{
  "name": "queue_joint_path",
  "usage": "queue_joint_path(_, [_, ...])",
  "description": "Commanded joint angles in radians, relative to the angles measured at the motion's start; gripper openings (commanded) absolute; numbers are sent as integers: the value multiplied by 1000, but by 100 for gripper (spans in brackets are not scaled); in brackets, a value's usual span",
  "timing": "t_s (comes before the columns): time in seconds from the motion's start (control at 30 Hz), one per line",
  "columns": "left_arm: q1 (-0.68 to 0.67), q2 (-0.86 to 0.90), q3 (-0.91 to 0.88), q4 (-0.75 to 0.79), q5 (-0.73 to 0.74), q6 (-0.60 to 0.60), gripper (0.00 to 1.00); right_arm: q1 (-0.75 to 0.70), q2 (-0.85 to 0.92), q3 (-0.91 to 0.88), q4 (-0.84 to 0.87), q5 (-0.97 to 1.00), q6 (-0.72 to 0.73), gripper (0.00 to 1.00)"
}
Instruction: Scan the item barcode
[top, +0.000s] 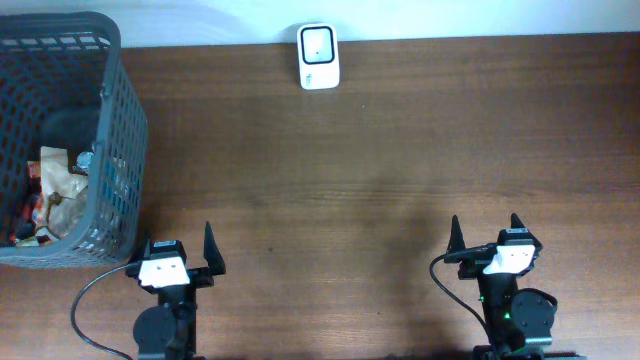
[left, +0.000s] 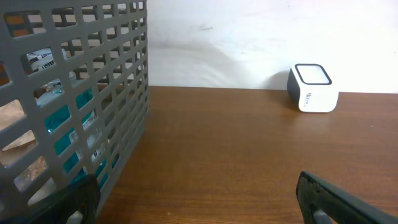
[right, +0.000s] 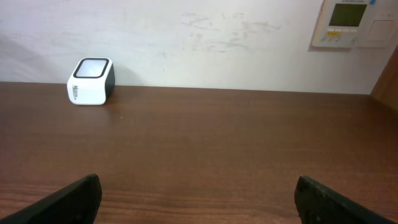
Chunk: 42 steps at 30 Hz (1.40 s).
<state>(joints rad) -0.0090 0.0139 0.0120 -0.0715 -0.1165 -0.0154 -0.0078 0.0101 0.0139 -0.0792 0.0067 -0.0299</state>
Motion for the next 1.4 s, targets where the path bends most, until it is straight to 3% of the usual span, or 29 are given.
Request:
queue_joint_path(0.0, [-3, -9, -3, -3, -1, 16, 99, -6, -7, -8, -3, 8, 4, 98])
queue_joint_path(0.43, [-3, -9, -3, -2, -1, 16, 99, -6, -6, -8, -3, 8, 4, 98])
queue_joint_path(0.5, [-3, -9, -3, 13, 68, 6, 99, -6, -6, -8, -3, 8, 4, 98])
queue_joint_path(0.57, [-3, -9, -3, 101, 426, -52, 99, -6, -6, -8, -3, 8, 4, 98])
queue_joint_path(0.63, [-3, -9, -3, 179, 625, -52, 99, -6, -6, -8, -3, 8, 4, 98])
queue_joint_path(0.67, [-3, -9, -3, 216, 661, -51, 99, -6, -6, -8, -3, 8, 4, 98])
queue_joint_path(0.77, [-3, -9, -3, 540, 774, -51, 99, -6, -6, -8, -3, 8, 4, 98])
queue_joint_path(0.87, [-3, -9, 12, 855, 760, -49, 99, -6, -6, -8, -3, 8, 4, 98])
queue_joint_path(0.9, [-3, -9, 39, 863, 730, -44, 99, -6, -6, -8, -3, 8, 4, 98])
queue_joint_path(0.97, [-3, 20, 184, 684, 640, 37, 99, -6, -6, -8, -3, 8, 4, 98])
queue_joint_path(1.07, [-3, 166, 521, 142, 557, 201, 99, -6, -6, -8, -3, 8, 4, 98])
queue_joint_path(1.1, [-3, 251, 661, -67, 591, 235, 99, -6, -6, -8, -3, 8, 4, 98])
queue_joint_path(1.17, [-3, 373, 839, -291, 701, 234, 99, -6, -6, -8, -3, 8, 4, 98])
queue_joint_path(1.27, [-3, 438, 922, -290, 694, 234, 99, -6, -6, -8, -3, 8, 4, 98])
queue_joint_path(1.37, [-3, 522, 1040, -332, 515, 111, 99, -6, -6, -8, -3, 8, 4, 98])
